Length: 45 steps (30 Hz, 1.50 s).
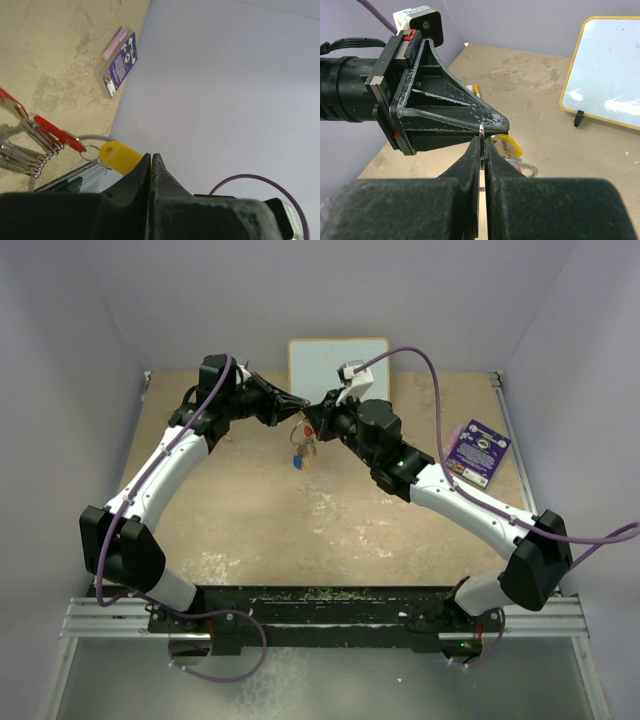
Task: Put the keys on the keyring
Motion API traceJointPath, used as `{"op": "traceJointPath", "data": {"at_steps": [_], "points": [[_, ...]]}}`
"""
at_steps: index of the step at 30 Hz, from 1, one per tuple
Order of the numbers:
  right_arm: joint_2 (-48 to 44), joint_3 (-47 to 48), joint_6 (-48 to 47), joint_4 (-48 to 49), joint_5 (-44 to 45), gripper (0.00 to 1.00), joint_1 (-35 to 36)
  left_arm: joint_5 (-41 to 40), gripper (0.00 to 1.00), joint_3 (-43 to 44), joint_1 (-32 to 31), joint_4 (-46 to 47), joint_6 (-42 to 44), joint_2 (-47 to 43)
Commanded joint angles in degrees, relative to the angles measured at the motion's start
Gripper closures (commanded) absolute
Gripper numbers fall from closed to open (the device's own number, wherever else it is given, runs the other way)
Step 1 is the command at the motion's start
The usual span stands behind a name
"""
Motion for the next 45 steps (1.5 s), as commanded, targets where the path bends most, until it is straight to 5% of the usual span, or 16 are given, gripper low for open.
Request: {"op": "traceJointPath", "data": {"at_steps": [1, 45], "points": [[-0.45, 2.42, -0.27, 4.98, 1.84, 1.0, 0.34, 0.07, 0.98, 2.8, -0.75, -2.08, -6.24, -0.54], [1.61, 0.15, 2.67, 1.86, 1.4, 1.0, 0.86, 0.49, 0.98, 5.66, -1.01, -3.17, -7.84, -0.73]]}}
